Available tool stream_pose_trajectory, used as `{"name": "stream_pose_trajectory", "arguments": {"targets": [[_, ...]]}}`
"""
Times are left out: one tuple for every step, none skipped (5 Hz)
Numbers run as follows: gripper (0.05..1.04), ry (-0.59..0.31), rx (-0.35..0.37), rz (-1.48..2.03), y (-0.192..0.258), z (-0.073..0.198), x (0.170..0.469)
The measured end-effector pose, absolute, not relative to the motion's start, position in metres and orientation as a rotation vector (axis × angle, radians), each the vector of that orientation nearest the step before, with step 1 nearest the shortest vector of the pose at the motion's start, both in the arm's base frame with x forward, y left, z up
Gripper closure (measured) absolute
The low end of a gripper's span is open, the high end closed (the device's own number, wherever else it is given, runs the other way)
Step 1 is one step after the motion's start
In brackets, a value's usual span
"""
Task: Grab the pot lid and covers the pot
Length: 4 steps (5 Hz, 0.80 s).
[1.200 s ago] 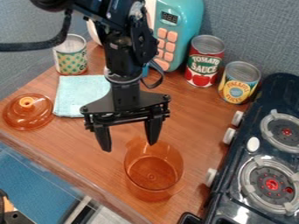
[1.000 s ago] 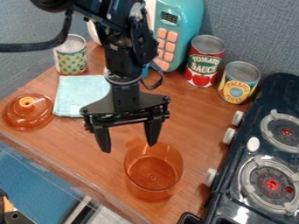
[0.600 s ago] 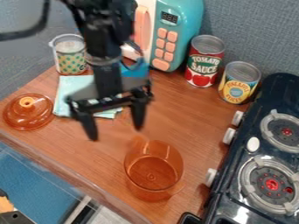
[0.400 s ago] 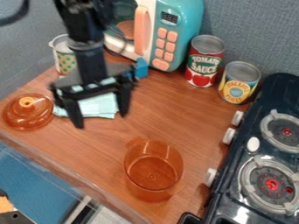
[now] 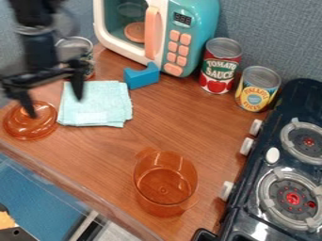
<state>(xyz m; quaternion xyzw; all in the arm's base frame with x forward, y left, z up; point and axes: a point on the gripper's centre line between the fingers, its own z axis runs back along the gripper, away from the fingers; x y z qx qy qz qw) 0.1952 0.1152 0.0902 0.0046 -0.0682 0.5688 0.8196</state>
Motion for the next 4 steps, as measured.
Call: {"name": "stream_pose_trajectory", "arguments": {"targets": [[0.083,-0.154,0.068,1.355,0.153,0.076,0.182],[0.083,-0.137,0.108,1.43,0.182,0.058,0.181],[0.083,-0.145,0.096,1.467,0.198,0.039,0.185],[0.083,-0.19,0.103,1.482,0.205,0.033,0.193]]}}
